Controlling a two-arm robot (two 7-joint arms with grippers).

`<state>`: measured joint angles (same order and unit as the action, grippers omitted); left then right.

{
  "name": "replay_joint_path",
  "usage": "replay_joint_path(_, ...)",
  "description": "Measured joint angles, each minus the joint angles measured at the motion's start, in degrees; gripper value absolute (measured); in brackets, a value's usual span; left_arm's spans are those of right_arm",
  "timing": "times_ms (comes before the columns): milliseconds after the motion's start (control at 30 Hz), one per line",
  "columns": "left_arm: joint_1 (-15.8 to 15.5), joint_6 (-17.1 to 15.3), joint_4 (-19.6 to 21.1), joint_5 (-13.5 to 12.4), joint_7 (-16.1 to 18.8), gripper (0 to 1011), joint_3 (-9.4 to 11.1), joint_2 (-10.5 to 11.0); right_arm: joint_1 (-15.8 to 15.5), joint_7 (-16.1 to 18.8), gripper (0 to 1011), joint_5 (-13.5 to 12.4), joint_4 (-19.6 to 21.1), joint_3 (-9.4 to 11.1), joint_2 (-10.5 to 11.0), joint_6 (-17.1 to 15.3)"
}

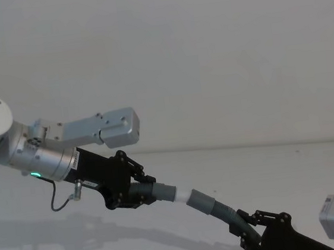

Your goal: Use both hands to pick up one end of the pipe from the table, align the ends, and insert them.

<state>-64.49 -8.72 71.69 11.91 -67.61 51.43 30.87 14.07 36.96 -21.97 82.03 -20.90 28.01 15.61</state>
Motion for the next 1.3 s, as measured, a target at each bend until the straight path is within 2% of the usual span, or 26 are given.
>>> replay_joint_path(633, -3.50, 1.82, -4.12, -0.73, -3.16, 327, 2.56, -1.81, 0.01, 0.00, 249, -0.05, 0.00, -0.02, 0.02, 0.00)
replay_joint_path(1300, -4.55, 3.11, -5.54, -0.68, -2.88, 327, 3.72, -2.79, 0.54, 1.39, 249, -1.31, 0.29, -0.77, 0.51, 1.32)
